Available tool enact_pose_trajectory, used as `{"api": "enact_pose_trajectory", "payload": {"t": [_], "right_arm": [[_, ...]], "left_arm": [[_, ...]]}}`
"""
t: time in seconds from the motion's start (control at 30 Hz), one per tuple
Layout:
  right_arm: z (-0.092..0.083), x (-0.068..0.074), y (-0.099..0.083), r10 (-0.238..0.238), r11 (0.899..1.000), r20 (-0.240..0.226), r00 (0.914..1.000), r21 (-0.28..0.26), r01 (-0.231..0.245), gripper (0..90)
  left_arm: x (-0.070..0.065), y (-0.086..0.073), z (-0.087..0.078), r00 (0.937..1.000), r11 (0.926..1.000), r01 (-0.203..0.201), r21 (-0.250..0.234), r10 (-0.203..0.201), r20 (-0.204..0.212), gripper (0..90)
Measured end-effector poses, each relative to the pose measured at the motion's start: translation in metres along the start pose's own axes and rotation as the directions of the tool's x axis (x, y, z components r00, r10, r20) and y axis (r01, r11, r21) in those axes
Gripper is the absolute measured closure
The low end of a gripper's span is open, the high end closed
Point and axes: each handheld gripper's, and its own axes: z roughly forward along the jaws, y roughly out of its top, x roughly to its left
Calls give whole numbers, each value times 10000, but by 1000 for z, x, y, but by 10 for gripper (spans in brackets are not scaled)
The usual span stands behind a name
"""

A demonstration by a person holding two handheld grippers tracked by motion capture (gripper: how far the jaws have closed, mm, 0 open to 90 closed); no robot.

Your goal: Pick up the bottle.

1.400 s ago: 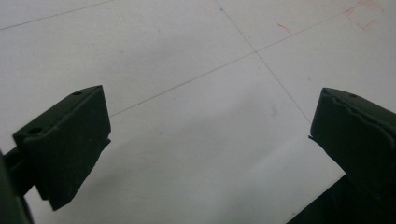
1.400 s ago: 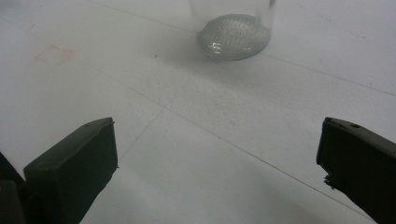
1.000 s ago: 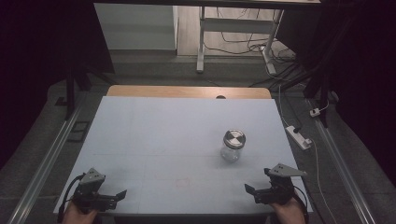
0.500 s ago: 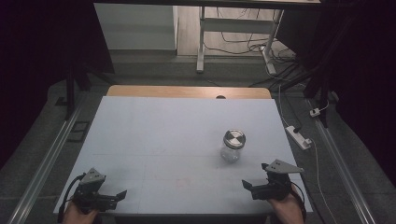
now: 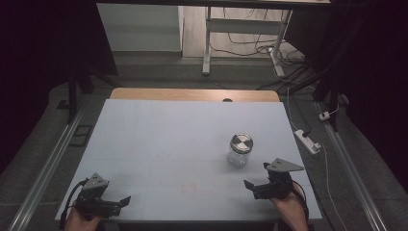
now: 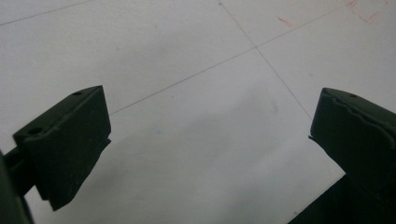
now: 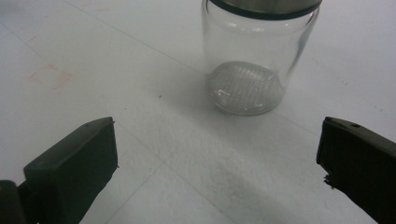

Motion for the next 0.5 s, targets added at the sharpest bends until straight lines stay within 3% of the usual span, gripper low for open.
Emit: {"api": "enact_pose_trajectory", "payload": {"t": [0.23, 0.5], "right_arm": [[12, -4, 5, -191, 9997, 21, 9998, -121, 192, 0], [31, -10, 14, 140, 9998, 86, 9999, -150, -139, 0]], "left_arm": [[0, 0, 0, 10000, 10000, -17, 8, 17, -11, 0], [0, 0, 0, 10000, 10000, 11, 34, -11, -15, 0]]}}
